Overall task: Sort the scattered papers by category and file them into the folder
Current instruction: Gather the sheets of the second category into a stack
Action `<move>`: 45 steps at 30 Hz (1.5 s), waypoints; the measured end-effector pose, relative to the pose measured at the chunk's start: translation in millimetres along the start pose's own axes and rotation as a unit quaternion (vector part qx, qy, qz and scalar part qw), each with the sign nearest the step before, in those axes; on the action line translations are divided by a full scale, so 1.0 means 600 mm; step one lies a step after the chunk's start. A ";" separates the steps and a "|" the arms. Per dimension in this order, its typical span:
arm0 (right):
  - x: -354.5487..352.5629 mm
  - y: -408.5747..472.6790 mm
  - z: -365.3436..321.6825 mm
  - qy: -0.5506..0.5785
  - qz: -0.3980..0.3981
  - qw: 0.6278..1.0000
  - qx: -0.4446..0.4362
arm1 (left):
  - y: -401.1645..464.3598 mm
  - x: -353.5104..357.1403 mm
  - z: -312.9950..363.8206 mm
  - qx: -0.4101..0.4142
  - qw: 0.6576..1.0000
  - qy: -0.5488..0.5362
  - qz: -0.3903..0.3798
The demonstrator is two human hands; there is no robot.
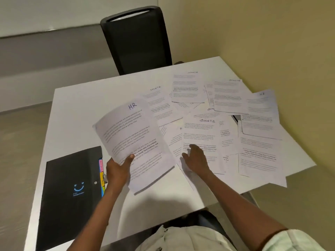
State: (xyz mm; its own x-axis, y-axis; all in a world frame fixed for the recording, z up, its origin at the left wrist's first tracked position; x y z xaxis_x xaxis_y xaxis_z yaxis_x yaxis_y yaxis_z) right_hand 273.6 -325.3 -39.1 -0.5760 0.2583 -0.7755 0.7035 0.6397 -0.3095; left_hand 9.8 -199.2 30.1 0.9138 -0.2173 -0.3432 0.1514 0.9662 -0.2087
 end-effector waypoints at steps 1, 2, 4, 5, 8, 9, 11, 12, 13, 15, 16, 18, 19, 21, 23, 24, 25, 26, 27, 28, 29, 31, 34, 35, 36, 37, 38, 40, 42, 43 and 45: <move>-0.010 0.015 0.030 -0.078 0.011 0.997 0.022 | 0.004 0.007 0.005 -0.002 1.000 -0.003 -0.001; -0.015 0.024 0.057 -0.141 0.002 0.989 0.040 | 0.006 0.016 0.010 -0.002 1.000 -0.002 -0.002; -0.007 0.026 0.095 -0.198 -0.060 0.977 0.042 | 0.004 0.036 0.024 0.002 1.000 0.002 -0.006; 0.007 0.022 0.102 -0.212 -0.097 0.972 0.019 | 0.003 0.048 0.031 0.004 1.000 0.002 -0.005; 0.038 0.001 0.070 -0.170 -0.213 0.959 -0.076 | -0.010 0.093 0.067 -0.005 1.000 -0.003 0.009; 0.041 0.000 0.055 -0.107 -0.251 0.957 -0.094 | -0.016 0.110 0.080 -0.004 1.000 -0.006 0.014; 0.019 0.007 0.038 0.016 -0.280 0.955 -0.102 | -0.027 0.142 0.109 0.003 1.000 -0.008 0.024; -0.001 0.021 0.042 0.046 -0.239 0.964 -0.107 | -0.031 0.156 0.122 0.007 0.999 -0.010 0.031; -0.025 0.040 0.054 0.047 -0.158 0.978 -0.125 | -0.034 0.168 0.134 0.009 0.999 -0.013 0.038; -0.073 0.089 0.098 -0.025 -0.010 0.987 -0.160 | -0.037 0.186 0.150 0.008 0.998 -0.014 0.055; -0.095 0.111 0.125 -0.081 -0.012 0.986 -0.146 | -0.039 0.194 0.156 0.005 0.998 -0.017 0.067; -0.115 0.149 0.180 -0.202 -0.099 0.969 -0.107 | -0.041 0.205 0.162 -0.004 0.995 -0.029 0.092; -0.118 0.158 0.196 -0.253 -0.132 0.951 -0.120 | -0.043 0.210 0.165 -0.006 0.994 -0.033 0.104; -0.120 0.163 0.203 -0.293 -0.182 0.922 -0.173 | -0.051 0.224 0.171 -0.007 0.992 -0.041 0.120; -0.126 0.161 0.198 -0.245 -0.217 0.924 -0.199 | -0.062 0.244 0.175 -0.013 0.991 -0.042 0.127; -0.131 0.163 0.200 -0.201 -0.205 0.939 -0.188 | -0.068 0.255 0.178 -0.017 0.991 -0.041 0.129; -0.139 0.170 0.207 -0.163 -0.151 0.961 -0.164 | -0.073 0.267 0.180 -0.021 0.991 -0.040 0.130; -0.150 0.179 0.217 -0.153 -0.062 0.977 -0.132 | -0.077 0.279 0.183 -0.025 0.991 -0.039 0.127; -0.165 0.183 0.231 -0.171 0.011 0.982 -0.079 | -0.081 0.291 0.186 -0.026 0.991 -0.038 0.123; -0.179 0.184 0.248 -0.175 0.055 0.983 -0.014 | -0.083 0.303 0.190 -0.023 0.992 -0.038 0.115; -0.189 0.183 0.264 -0.164 0.054 0.984 0.052 | -0.083 0.315 0.193 -0.018 0.994 -0.040 0.103; -0.186 0.174 0.283 -0.156 -0.007 0.982 0.105 | -0.081 0.337 0.199 -0.013 0.996 -0.042 0.080; -0.149 0.157 0.248 -0.168 -0.058 0.984 -0.018 | -0.074 0.359 0.214 -0.004 0.996 -0.040 0.074; -0.135 0.153 0.234 -0.140 -0.086 0.985 -0.049 | -0.071 0.364 0.217 0.000 0.997 -0.038 0.073; -0.124 0.150 0.221 -0.092 -0.113 0.987 -0.068 | -0.070 0.368 0.221 0.003 0.997 -0.037 0.071; -0.123 0.149 0.209 -0.034 -0.123 0.989 -0.081 | -0.068 0.369 0.224 0.006 0.997 -0.038 0.070; -0.128 0.152 0.204 0.011 -0.107 0.991 -0.083 | -0.066 0.368 0.227 0.008 0.997 -0.036 0.071; -0.150 0.159 0.209 0.010 -0.037 0.997 -0.073 | -0.061 0.361 0.228 0.007 0.997 -0.031 0.075; -0.172 0.162 0.233 -0.081 0.028 0.995 -0.048 | -0.058 0.351 0.226 0.006 0.996 -0.029 0.079; -0.180 0.164 0.247 -0.119 0.033 0.992 -0.026 | -0.057 0.347 0.224 0.004 0.996 -0.029 0.085; -0.184 0.171 0.266 -0.180 -0.039 0.982 -0.033 | -0.058 0.341 0.222 0.000 0.995 -0.033 0.095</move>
State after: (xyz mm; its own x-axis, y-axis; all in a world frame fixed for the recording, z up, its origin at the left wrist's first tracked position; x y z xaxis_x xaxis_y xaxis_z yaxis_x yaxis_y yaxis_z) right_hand 475.5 -403.6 -73.0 -0.4336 -0.0589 -0.8992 0.6279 0.6959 -0.3484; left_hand 241.8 -259.1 89.0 0.9488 -0.0205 -0.3151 -0.0272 0.9889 -0.1461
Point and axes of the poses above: each hand's wrist, its own y-axis towards the middle knuckle, its own x-axis out of the palm, z = x × y, the point moved 3 cm from there along y, towards the middle knuckle, and after that the axes turned 3 degrees about x, right-handed, at the moved point
